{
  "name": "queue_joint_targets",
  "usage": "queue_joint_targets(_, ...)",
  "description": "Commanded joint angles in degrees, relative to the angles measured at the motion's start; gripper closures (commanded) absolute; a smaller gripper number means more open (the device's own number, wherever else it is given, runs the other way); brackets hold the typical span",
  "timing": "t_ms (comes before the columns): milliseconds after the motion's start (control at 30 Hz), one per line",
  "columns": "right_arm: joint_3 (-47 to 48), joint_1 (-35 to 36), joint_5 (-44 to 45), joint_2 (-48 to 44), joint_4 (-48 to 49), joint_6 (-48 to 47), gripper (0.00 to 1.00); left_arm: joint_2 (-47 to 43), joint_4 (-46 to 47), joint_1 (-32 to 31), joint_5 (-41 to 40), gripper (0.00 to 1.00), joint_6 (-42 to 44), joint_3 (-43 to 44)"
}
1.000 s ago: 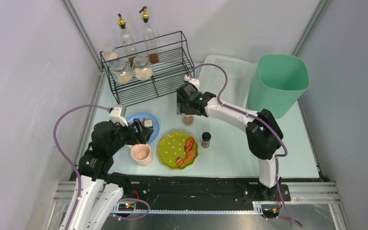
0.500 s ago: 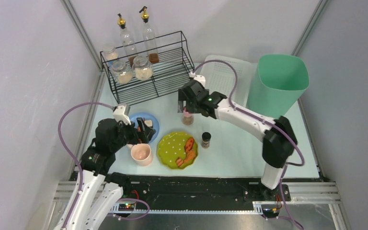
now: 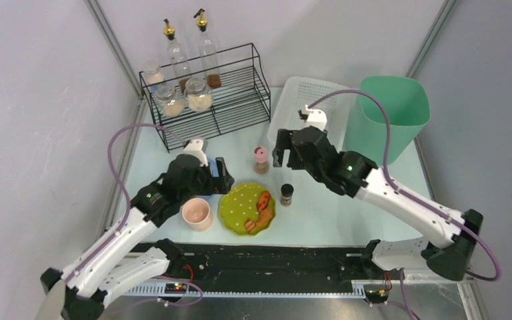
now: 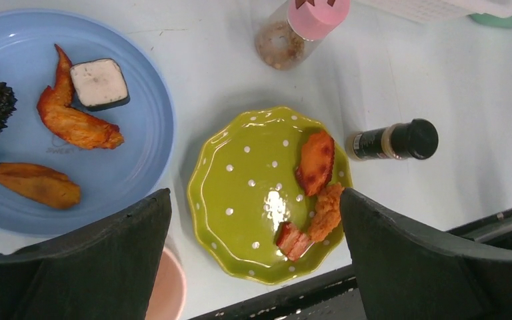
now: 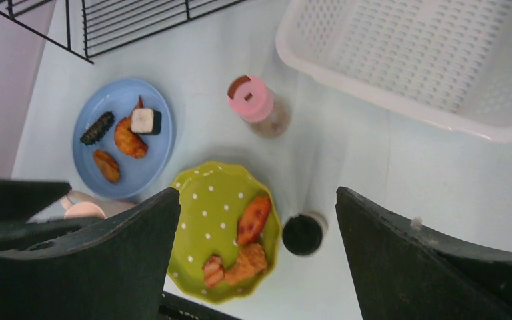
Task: Clear the kitchen counter
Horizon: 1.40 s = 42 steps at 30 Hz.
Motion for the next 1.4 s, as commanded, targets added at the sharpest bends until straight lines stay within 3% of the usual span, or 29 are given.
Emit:
queue_joint_targets(0,-3.2,2.3,6.7,-7.3,-4.0,0.4,0.09,6.4,2.6,-4.7,-12.1,0.0,-7.7,4.8)
queue_joint_targets(333,-13.0,2.7,9.9,-21.7,-9.8,2.8,0.07,24.8,5.0,-11.3,-19.5,0.0,-21.0,15.3)
queue_joint_targets(767,-16.1,2.7,10.8,-35.5,-19.3,4.9,0.05,47.5,4.8,-18.5,-23.8,0.0,-38.5,32.3)
queue_joint_targets(1000,-17.1,2.7,10.5,-39.7,-21.8,5.3,0.04,50.6,3.9,-18.6,-25.9,0.0,-43.0,33.4)
queue_joint_targets(1367,-19.1,2.7,8.6,-40.8,-20.3,5.0,0.04,52.9,0.9,-16.2,-29.5,0.0,-42.5,34.2)
